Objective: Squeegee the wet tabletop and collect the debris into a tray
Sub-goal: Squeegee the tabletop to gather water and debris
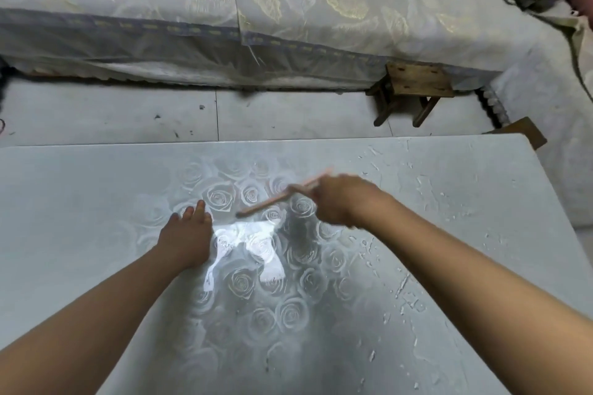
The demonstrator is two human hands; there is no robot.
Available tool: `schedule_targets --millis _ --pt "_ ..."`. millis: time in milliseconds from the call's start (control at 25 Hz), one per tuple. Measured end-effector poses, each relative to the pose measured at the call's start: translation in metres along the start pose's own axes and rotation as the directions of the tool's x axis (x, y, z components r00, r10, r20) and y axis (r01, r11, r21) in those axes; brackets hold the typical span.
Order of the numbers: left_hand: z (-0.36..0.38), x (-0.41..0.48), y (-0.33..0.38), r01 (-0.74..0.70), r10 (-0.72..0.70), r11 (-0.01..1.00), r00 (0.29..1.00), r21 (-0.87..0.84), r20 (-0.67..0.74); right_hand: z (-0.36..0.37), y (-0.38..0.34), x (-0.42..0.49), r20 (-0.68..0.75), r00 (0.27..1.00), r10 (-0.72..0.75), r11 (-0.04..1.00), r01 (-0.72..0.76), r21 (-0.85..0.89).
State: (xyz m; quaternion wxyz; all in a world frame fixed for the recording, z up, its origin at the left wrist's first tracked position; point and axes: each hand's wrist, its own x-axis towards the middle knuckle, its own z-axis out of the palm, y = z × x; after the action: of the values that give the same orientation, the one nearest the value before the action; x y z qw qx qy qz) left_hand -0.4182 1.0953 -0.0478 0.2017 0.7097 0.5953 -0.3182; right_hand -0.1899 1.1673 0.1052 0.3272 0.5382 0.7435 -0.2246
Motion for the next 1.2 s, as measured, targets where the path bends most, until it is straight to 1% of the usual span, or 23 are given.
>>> schedule_targets --millis 80,160,240,280,360,400,480,520,600,640,760,800,840,920,1000,1120,1200 --pt "0.000 -0.001 0.001 -0.002 0.002 1.000 1.000 0.021 -0.012 0.043 0.014 -0.047 0.046 0.999 -0.004 0.999 0.002 0.053" --pt "-0.001 -0.003 0.000 -0.003 0.003 1.000 1.000 0.020 -0.009 0.075 0.018 -0.097 0.074 0.996 0.048 0.993 -0.056 0.109" --pt "0.000 -0.004 0.000 -0.004 0.004 1.000 1.000 0.015 -0.010 0.086 0.017 -0.129 0.118 0.990 0.079 0.991 -0.091 0.102" --pt "0.000 -0.004 0.000 -0.005 0.005 1.000 1.000 0.012 -0.015 0.085 0.019 -0.130 0.117 0.990 0.076 0.993 -0.086 0.083" --pt "0.001 -0.005 0.002 0.008 -0.009 1.000 1.000 -0.018 -0.029 0.070 0.021 -0.115 0.034 0.999 0.024 1.000 -0.024 0.012" --pt "0.003 -0.006 0.002 0.021 -0.024 0.999 0.999 -0.050 -0.047 0.061 0.020 -0.101 -0.016 1.000 0.014 1.000 -0.014 0.003" --pt "0.008 -0.014 0.007 0.037 -0.052 0.993 0.990 -0.115 -0.131 0.054 0.014 -0.077 -0.068 0.996 0.050 0.999 -0.049 0.017" --pt "0.012 -0.021 0.013 0.032 -0.061 0.988 0.980 -0.153 -0.187 0.060 0.013 -0.074 -0.067 0.995 0.075 0.997 -0.074 0.022" --pt "0.021 -0.040 0.030 -0.017 -0.040 0.979 0.963 -0.205 -0.267 0.091 0.014 -0.094 -0.035 0.996 0.086 0.995 -0.084 0.054" --pt "0.027 -0.049 0.037 -0.039 -0.023 0.977 0.958 -0.211 -0.285 0.111 0.015 -0.111 -0.019 0.997 0.076 0.995 -0.074 0.070" --pt "0.041 -0.081 0.064 -0.061 -0.007 0.970 0.961 -0.235 -0.278 0.145 0.032 -0.171 0.065 0.996 0.060 0.993 -0.066 0.095" --pt "0.046 -0.087 0.066 -0.054 -0.015 0.966 0.964 -0.251 -0.265 0.146 0.033 -0.176 0.089 0.994 0.058 0.995 -0.065 0.079" --pt "0.050 -0.101 0.079 -0.044 -0.025 0.959 0.970 -0.280 -0.240 0.142 0.039 -0.188 0.084 0.996 0.036 0.999 -0.039 0.030" --pt "0.060 -0.117 0.091 -0.035 -0.027 0.957 0.977 -0.289 -0.210 0.127 0.039 -0.176 -0.047 0.997 -0.057 0.997 0.054 -0.062" --pt "0.071 -0.133 0.107 -0.003 -0.068 0.953 0.973 -0.304 -0.221 0.105 0.035 -0.138 -0.192 0.968 -0.161 0.981 0.136 -0.135" --pt "0.089 -0.152 0.135 0.081 -0.179 0.914 0.960 -0.397 -0.216 0.087 0.028 -0.078 -0.236 0.937 -0.258 0.960 0.220 -0.174" --pt "0.098 -0.164 0.149 0.098 -0.234 0.887 0.938 -0.450 -0.256 0.105 0.043 -0.071 -0.218 0.937 -0.272 0.961 0.254 -0.109"
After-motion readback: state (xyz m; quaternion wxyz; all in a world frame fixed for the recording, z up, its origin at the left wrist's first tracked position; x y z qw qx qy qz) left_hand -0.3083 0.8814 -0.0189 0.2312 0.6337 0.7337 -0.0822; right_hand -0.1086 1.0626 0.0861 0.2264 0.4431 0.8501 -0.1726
